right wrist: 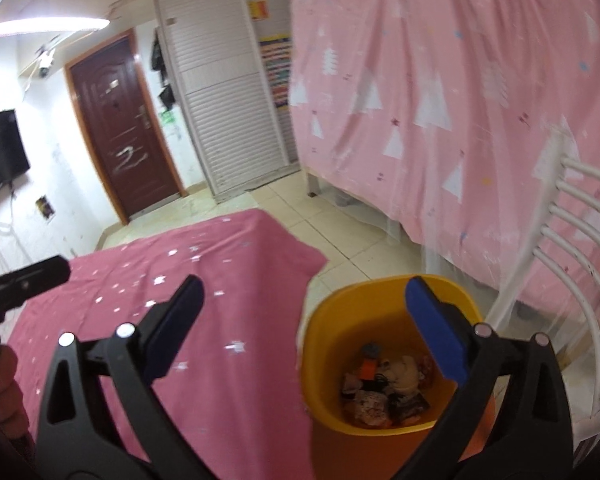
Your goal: Collect trash
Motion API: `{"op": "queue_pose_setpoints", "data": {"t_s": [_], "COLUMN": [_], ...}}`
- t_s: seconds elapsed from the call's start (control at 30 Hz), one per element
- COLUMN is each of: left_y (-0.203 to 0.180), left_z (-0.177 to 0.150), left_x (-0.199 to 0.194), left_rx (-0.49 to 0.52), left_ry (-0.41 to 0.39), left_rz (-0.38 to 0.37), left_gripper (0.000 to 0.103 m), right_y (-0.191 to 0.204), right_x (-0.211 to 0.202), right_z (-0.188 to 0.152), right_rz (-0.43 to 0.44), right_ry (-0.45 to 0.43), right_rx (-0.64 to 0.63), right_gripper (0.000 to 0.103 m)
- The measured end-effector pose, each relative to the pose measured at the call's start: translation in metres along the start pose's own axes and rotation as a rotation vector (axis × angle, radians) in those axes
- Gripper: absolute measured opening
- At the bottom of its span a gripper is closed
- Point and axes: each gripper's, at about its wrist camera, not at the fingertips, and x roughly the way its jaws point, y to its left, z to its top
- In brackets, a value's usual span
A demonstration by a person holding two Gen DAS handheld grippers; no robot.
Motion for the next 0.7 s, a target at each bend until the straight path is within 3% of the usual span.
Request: {"op": "queue_pose_setpoints", "data": {"t_s": [0.3, 0.47, 0.7], "left_y": [0.076, 0.106, 0.136], "left_z": [-0.012, -0.024, -0.041], "left_x": [-0.028, -0.048, -0.064], "left_rx": [-0.071, -0.062, -0.066], "left_ry": [-0.05, -0.118, -0.124], "left_rz": [0.123, 0.246, 0.293], "left_gripper": [0.094, 0.094, 0.094], "right_y": [0.071, 0.106, 0.155], "right_x": [-0.003, -0.002, -0.005], "right_z": [-0.01, -0.018, -0.032], "right_rz": [0.05, 0.114, 0.202], "right_ry": [0.016, 0.045, 0.075], "right_rx": [-0.135, -0.175, -0.214], "right_gripper": [0.097, 0.097, 0.097]}}
